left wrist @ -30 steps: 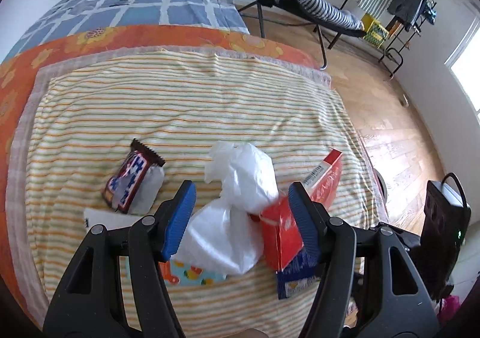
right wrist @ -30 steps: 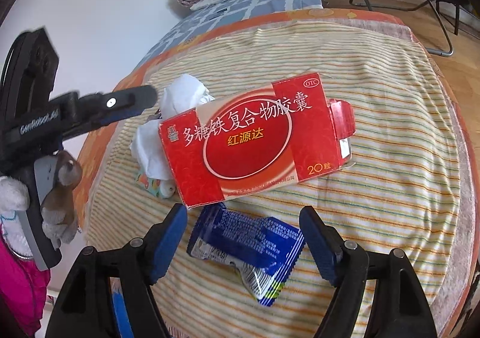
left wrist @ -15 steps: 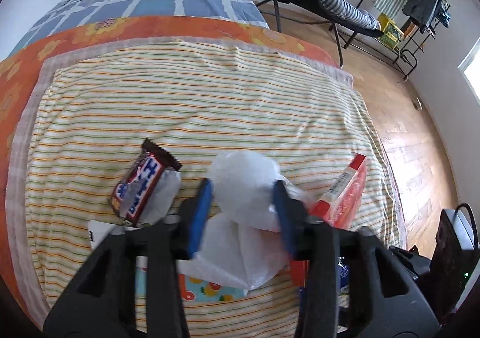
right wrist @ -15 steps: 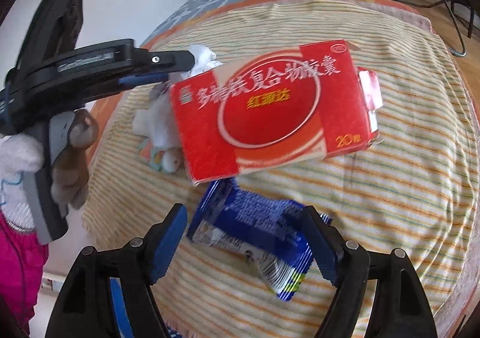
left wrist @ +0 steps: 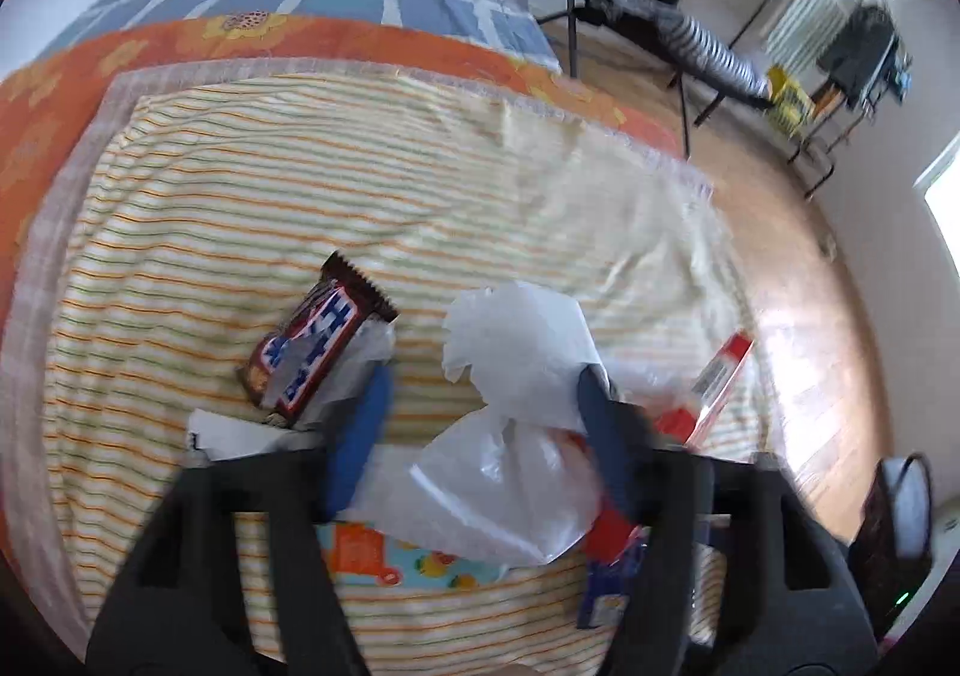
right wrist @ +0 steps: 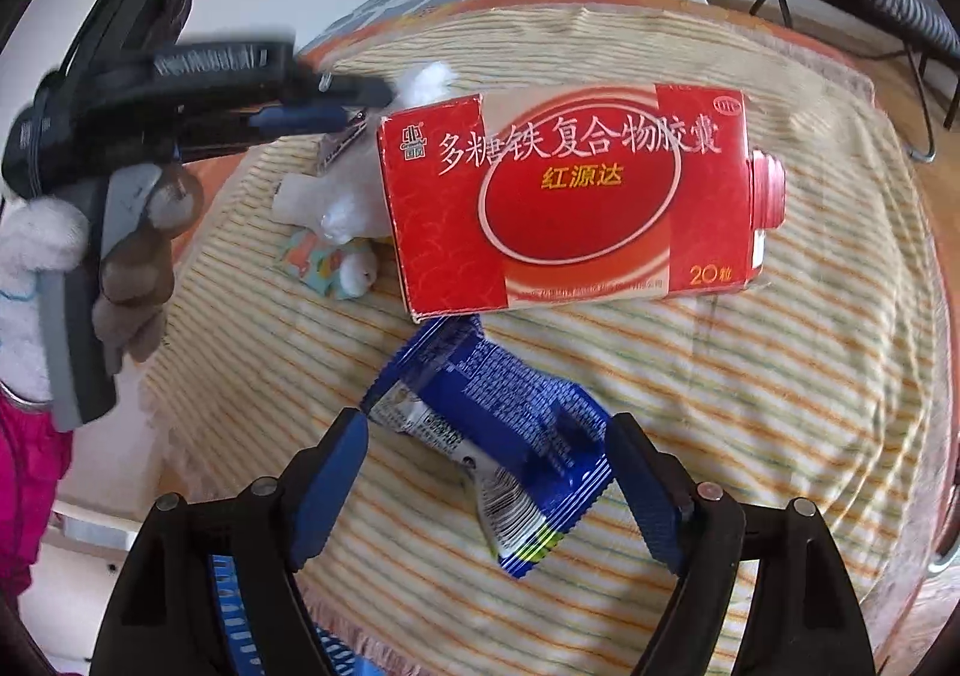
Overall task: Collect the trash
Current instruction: 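Move both tools back over the towel toward the remaining trash, then grasp the white plastic bag with the left gripper while the right grasps the blue wrapper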
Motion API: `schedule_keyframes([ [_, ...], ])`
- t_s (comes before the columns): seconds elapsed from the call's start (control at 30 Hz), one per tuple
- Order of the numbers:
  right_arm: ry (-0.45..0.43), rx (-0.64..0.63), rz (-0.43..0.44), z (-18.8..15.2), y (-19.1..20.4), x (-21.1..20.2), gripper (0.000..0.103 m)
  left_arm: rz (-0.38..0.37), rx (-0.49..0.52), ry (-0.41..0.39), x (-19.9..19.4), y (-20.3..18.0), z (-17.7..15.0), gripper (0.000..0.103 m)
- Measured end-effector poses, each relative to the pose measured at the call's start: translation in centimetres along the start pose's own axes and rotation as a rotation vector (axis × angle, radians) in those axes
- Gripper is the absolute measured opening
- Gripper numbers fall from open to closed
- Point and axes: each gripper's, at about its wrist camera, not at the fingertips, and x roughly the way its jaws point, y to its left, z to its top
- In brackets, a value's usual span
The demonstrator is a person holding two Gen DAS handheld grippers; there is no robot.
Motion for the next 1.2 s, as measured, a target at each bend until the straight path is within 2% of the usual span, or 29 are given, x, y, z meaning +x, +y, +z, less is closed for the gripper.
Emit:
schedule_keyframes([
  [0.1,-0.008,-0.033,-0.022,0.3,0.4,0.2,0.089,0.002,0.022,0.010,0.6,-0.8,0.3,0.068],
  [0.23,0.001,-0.072,-0.048,0.5,1.4,1.1,0.089,0.007,0.020,0.046,1.9,-1.5,0.5,0.067],
  [0.27,0.003,-0.081,-0.061,0.6,1.6,1.3,0.089,0.016,0.018,0.056,2.2,-1.6,0.4,0.063],
  [0.3,0.005,-0.090,-0.071,0.6,1.8,1.5,0.089,0.017,0.018,0.067,2.5,-1.7,0.4,0.050],
  [0.33,0.008,-0.100,-0.080,0.6,2.0,1.7,0.089,0.021,0.018,0.081,2.8,-1.8,0.2,0.043],
  [0.37,0.011,-0.112,-0.089,0.6,2.2,1.8,0.089,0.023,0.020,0.082,2.9,-1.9,0.1,0.043],
  [0.43,0.014,-0.134,-0.103,0.4,2.7,1.9,0.089,0.031,0.036,0.064,2.5,-2.1,-0.1,0.035],
  [0.53,0.029,-0.150,-0.101,0.4,3.1,1.8,0.088,0.050,0.052,0.050,1.9,-2.2,-0.2,0.033],
  [0.63,0.044,-0.162,-0.080,0.1,3.3,1.6,0.078,0.055,0.052,0.027,0.8,-1.8,-0.1,0.032],
  [0.7,0.061,-0.160,-0.084,0.0,3.3,1.6,0.067,0.058,0.052,0.014,0.3,-1.5,0.2,0.032],
  [0.83,0.081,-0.165,-0.078,-0.3,3.3,1.4,0.059,0.045,0.029,-0.008,-1.2,-0.7,0.4,0.032],
  [0.87,0.085,-0.169,-0.085,-0.6,3.5,1.2,0.050,0.043,0.024,-0.018,-1.8,-0.4,0.4,0.032],
  [0.9,0.089,-0.170,-0.100,-0.7,3.6,1.2,0.045,0.040,0.020,-0.024,-2.1,-0.2,0.4,0.032],
  [1.2,0.067,-0.089,-0.090,-1.0,3.6,0.0,0.034,0.051,0.042,-0.081,-6.0,0.9,-0.4,0.031],
])
